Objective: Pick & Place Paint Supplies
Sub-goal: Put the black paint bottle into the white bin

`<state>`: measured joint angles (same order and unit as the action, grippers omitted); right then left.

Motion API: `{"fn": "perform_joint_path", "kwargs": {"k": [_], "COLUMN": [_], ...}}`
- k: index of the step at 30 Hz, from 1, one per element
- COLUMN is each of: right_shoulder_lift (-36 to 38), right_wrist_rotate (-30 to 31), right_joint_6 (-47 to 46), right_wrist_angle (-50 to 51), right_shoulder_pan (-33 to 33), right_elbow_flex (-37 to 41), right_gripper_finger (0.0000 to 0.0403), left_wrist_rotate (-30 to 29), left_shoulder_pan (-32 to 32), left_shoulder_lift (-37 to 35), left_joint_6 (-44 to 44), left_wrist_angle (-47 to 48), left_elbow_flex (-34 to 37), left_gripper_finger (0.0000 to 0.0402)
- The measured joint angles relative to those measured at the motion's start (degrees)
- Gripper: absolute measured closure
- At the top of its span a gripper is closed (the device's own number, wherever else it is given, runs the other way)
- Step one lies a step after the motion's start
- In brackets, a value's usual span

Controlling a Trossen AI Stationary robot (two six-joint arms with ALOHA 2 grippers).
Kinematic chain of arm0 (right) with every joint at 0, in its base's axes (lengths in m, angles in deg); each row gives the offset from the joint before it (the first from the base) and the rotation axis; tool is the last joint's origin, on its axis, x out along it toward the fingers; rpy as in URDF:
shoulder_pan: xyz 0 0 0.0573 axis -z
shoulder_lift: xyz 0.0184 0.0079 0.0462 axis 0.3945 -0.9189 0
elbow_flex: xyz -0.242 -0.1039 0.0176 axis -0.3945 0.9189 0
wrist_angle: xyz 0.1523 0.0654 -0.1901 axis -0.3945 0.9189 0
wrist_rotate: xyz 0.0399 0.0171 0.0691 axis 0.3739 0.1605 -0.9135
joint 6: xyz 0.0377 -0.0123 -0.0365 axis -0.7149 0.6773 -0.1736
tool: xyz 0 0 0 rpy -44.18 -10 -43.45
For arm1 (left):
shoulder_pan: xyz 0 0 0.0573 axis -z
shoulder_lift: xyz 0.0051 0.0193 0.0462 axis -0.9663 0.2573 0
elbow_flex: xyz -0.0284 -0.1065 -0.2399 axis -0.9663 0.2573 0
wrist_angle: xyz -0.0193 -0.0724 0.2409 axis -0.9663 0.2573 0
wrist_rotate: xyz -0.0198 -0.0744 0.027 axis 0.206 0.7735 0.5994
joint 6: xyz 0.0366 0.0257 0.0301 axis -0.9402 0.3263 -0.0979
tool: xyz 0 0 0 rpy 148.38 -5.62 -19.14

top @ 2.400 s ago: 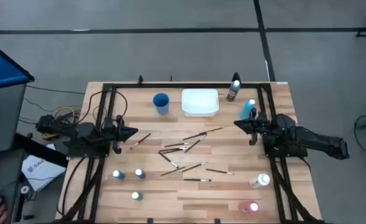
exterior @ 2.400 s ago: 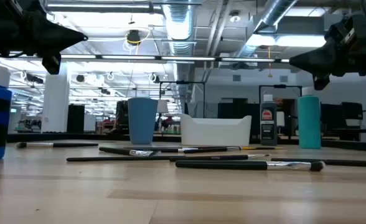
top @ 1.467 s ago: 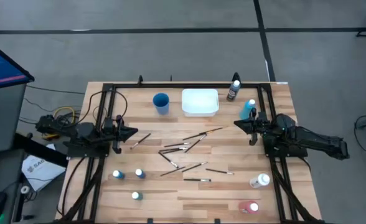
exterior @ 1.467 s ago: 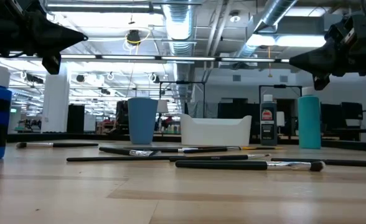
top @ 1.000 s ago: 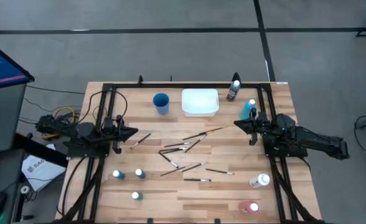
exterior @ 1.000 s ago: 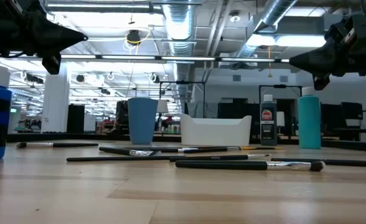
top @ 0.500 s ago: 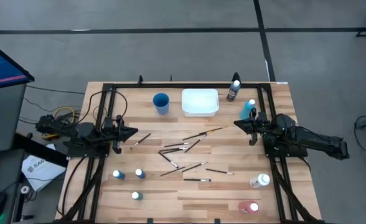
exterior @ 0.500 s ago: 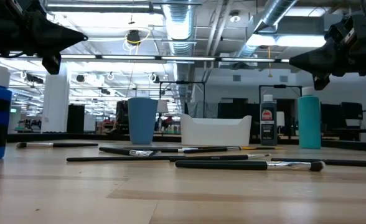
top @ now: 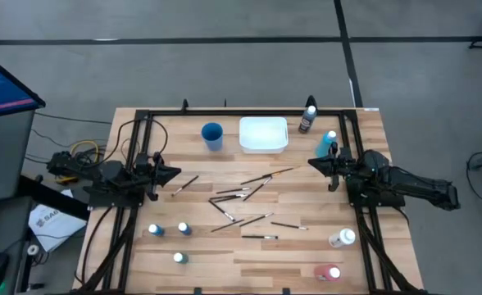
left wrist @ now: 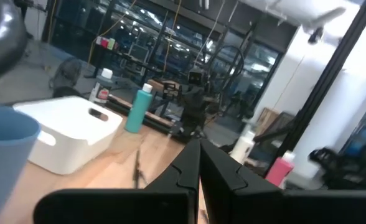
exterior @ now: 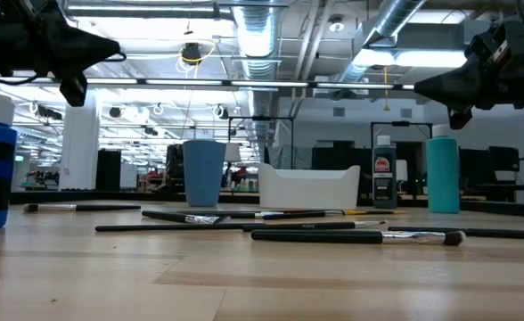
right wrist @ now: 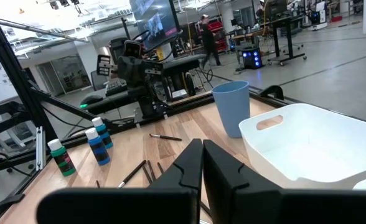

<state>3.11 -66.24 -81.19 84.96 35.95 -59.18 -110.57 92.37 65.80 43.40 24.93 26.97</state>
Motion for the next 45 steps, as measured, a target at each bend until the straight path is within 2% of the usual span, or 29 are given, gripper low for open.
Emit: {"fn": "perform_joint_path", "kwargs": {"k": [6,11,18,26,33,36,40,45], "right_shoulder_lift": [0.0,0.0,0.0,0.0,0.0,-0.2,-2.0,-8.4], "right_wrist_rotate": [0.0,0.0,0.4,1.6,1.8,2.2,1.7,3.3], "right_joint_6": [0.0,-0.3,-22.2,-35.9,-37.4,-37.1,-27.3,-14.2], "right_wrist_angle": [0.0,-0.3,-2.5,-8.8,-18.0,-17.6,-17.4,-7.8], "right_shoulder_pan": [0.0,0.0,-0.3,-0.1,0.3,0.7,0.4,0.5], "right_elbow_flex": [0.0,0.0,0.0,0.0,-0.1,-2.4,-8.8,-18.6], "right_gripper_finger": [0.0397,0.0397,0.0397,0.0397,0.0397,0.0393,0.0369,0.0325], "left_wrist_rotate": [0.0,0.0,0.0,-0.2,-4.1,-5.2,-6.1,-6.1], "left_shoulder_pan": [0.0,0.0,0.0,0.0,0.0,0.0,0.0,0.0], "left_shoulder_lift": [0.0,0.0,0.0,0.0,0.0,0.0,0.0,0.0], "left_joint_6": [6.7,7.6,8.8,8.6,7.9,6.8,6.8,6.7], "left_wrist_angle": [-1.5,-3.0,-4.6,-5.7,-5.9,-6.0,-6.0,-6.0], "left_elbow_flex": [0.0,0.0,0.0,0.0,0.0,0.0,0.0,0.0], "left_gripper_finger": [0.0399,0.0399,0.0399,0.0399,0.0399,0.0392,0.0371,0.0336]}}
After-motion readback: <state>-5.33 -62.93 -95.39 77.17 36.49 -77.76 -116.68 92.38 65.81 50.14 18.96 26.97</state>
